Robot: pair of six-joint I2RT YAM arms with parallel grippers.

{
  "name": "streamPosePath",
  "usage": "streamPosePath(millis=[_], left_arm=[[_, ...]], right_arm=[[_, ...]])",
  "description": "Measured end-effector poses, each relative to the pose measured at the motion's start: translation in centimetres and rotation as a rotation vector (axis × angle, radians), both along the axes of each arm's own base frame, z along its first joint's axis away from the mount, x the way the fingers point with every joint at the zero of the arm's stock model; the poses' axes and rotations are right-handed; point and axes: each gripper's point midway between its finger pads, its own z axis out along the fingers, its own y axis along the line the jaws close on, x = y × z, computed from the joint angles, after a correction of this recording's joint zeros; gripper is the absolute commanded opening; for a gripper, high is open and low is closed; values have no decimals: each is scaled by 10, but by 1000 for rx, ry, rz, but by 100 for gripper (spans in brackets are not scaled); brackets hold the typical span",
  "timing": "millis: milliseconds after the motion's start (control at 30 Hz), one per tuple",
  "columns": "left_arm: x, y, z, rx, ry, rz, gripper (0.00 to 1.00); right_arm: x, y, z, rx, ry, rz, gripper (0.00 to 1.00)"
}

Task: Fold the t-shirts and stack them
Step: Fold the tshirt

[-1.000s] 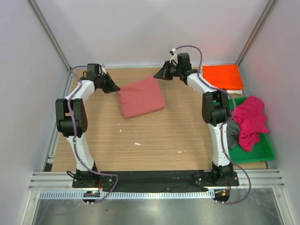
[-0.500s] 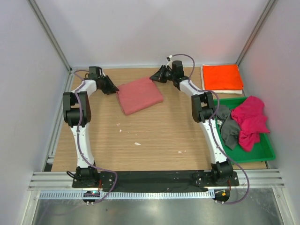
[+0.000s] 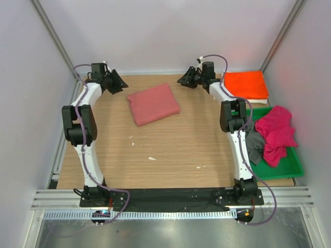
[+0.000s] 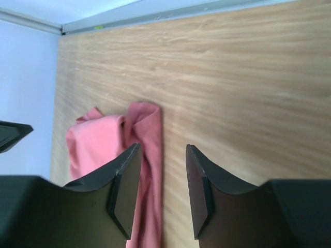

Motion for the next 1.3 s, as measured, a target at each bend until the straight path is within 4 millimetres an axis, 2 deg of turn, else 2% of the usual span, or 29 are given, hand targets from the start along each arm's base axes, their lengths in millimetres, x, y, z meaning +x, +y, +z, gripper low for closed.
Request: streamPosePath(millis=[100,167,200,267,367,500,600,667,800,900,1100,1133,1300], left_arm=[[-12,-14,26,-71,-58,-25,23],[-21,-27,34,-150,-90,-40,18],[-23,-34,33,-191,-104,-45,14],[-28,-45,21,-282,-104,-41,13],[-36,-55,-9,-377,-62,-21,11],[-34,-65,-43,-445,-11,11,10],[-29,-70,-50,-464,-19,18,9],[-26,-71,-52,-467,-33,22,9],[-20,-67,-67,-461,-35,50,8],[-18,-64,-81,-468,-13,69,8],[-1,-54,-76,-443,-28,89,8],[1,-51,-77,-438,-21,96,13],[25,-31,-67,-405,-21,114,21]], right_arm=[[-12,6,16,3,1,21,40],[-19,21,34,26,-18,48,35],[-23,32,45,49,-35,63,28],[-32,54,63,96,-63,98,17],[-46,90,83,178,-89,156,13],[-65,127,83,264,-70,205,13],[-67,137,69,317,-55,210,12],[-60,134,47,341,-35,188,13],[-41,114,-15,354,45,104,13],[-20,99,-10,386,23,61,13],[11,55,-17,365,23,-85,16],[15,51,-17,360,24,-103,16],[30,30,-22,294,45,-183,16]])
